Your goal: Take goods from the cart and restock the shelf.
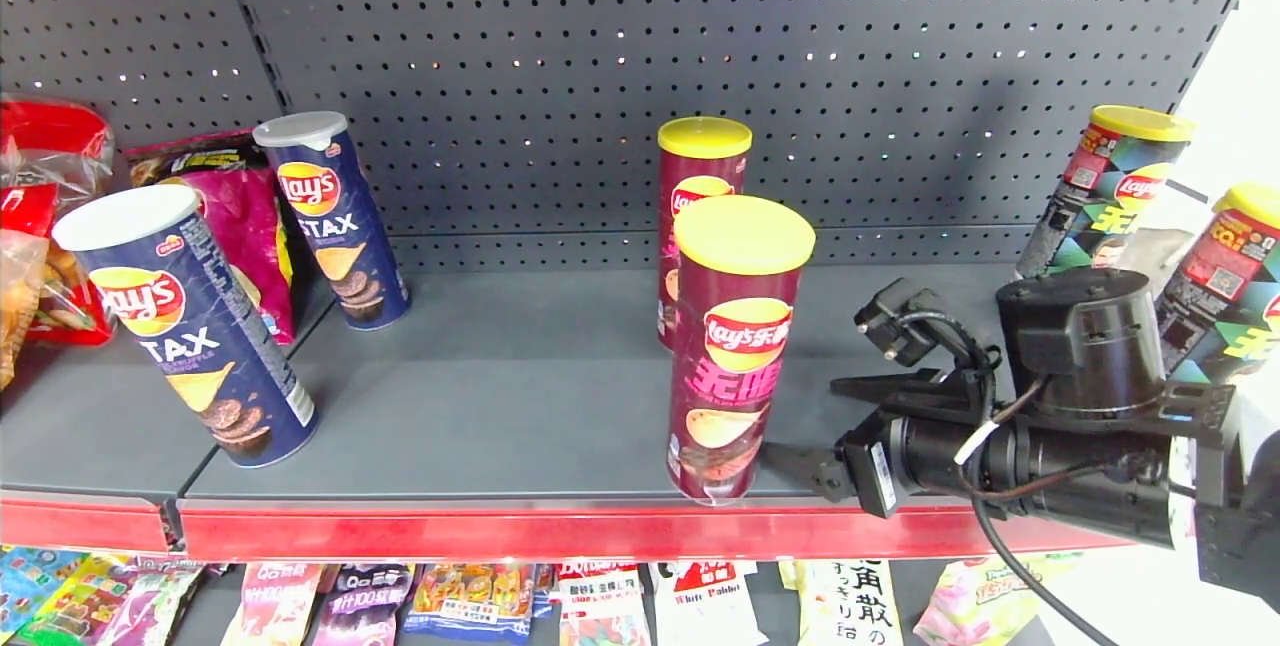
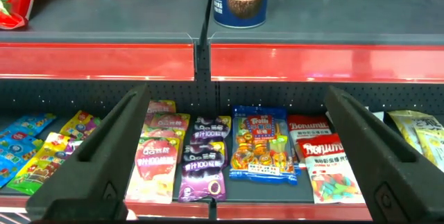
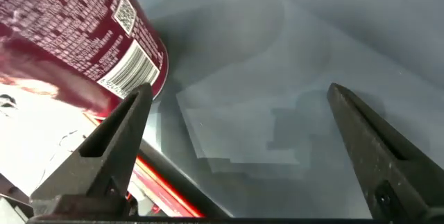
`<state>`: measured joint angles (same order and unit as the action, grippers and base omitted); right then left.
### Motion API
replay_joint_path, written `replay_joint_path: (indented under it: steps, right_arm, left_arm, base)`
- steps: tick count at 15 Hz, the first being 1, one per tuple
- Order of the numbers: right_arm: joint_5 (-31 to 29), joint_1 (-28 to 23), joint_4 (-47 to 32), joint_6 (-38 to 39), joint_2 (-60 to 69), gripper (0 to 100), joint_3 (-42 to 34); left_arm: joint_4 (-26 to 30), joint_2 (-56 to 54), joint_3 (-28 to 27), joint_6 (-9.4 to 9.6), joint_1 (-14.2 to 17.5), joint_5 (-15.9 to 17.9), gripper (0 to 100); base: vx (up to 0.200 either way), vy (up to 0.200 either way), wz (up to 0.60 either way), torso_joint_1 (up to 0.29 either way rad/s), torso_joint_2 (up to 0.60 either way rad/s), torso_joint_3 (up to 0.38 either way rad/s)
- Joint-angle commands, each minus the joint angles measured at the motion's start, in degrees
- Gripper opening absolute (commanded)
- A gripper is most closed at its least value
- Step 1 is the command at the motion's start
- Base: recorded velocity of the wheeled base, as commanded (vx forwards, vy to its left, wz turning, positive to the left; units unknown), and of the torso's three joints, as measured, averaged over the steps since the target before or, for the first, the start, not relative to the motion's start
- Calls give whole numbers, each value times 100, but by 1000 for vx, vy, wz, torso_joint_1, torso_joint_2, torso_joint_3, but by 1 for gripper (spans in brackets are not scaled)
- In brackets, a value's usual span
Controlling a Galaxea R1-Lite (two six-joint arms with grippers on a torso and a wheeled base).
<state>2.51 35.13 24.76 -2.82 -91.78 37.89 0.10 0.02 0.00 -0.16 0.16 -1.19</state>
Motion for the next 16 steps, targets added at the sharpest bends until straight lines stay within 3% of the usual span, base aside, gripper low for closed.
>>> replay_joint_path:
  steps: [1,16]
  right_arm:
    - [4,37,3,0,-33,100,43]
    - [4,204,3,9,-182,100,201]
  left_arm:
    - [-1,-2,0,-2,2,-4,100]
    - [-1,-2,0,-2,2,-4,100]
  base:
    - [0,0,0,0,0,0]
    - [0,0,0,0,0,0]
